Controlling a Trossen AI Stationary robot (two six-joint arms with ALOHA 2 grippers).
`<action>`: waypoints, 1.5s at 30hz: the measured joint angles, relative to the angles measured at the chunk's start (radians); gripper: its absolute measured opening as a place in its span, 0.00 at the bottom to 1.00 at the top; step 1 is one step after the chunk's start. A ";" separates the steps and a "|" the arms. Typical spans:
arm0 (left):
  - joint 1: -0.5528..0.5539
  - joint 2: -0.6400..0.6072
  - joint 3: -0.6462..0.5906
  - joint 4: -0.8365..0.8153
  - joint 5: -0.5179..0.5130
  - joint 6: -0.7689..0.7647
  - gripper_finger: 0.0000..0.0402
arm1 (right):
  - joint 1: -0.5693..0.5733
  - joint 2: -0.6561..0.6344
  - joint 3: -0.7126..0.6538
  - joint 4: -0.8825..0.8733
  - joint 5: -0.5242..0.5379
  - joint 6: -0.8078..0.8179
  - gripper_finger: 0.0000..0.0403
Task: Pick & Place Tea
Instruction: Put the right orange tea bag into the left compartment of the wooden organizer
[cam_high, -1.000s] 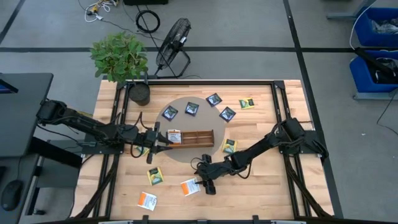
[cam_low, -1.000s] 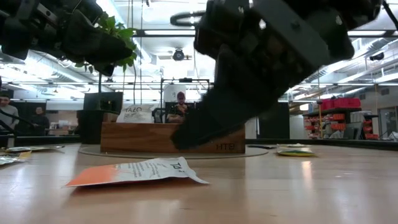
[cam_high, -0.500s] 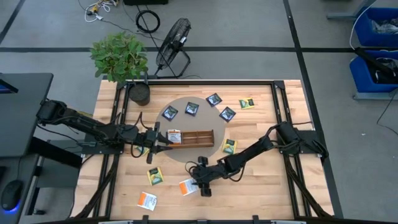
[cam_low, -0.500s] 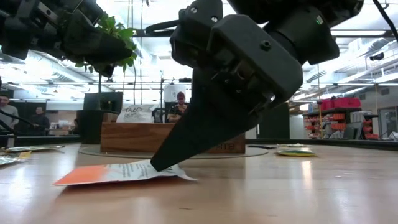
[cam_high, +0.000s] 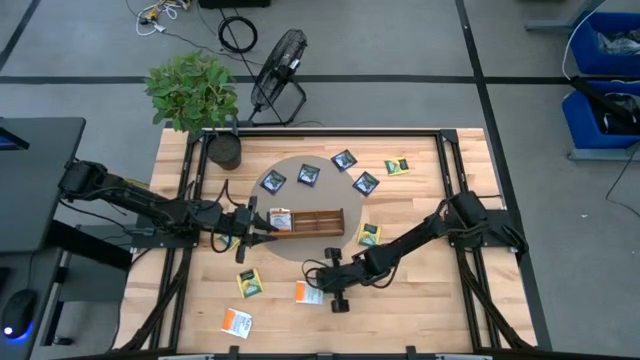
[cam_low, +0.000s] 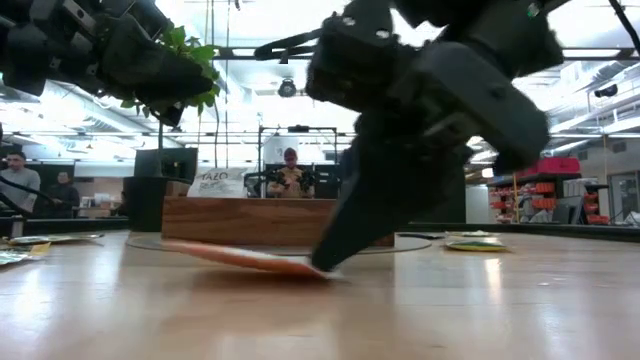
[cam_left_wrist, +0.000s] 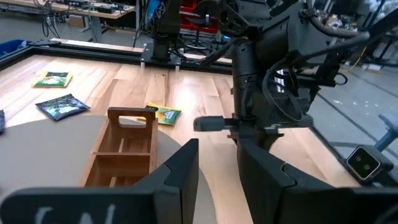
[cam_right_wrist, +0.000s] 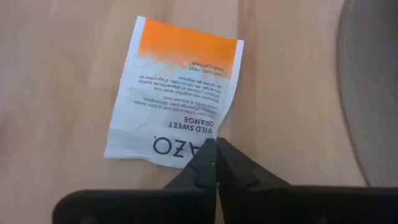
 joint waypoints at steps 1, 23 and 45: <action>0.000 0.000 0.000 0.009 0.000 -0.014 0.29 | 0.000 -0.012 -0.001 -0.023 0.008 -0.013 0.02; -0.022 0.187 0.086 0.064 0.059 -0.212 0.29 | -0.015 -0.051 0.331 -0.609 0.286 -0.314 0.00; -0.055 0.553 0.330 0.020 0.151 -0.203 0.49 | -0.014 -0.052 0.367 -0.662 0.336 -0.389 0.00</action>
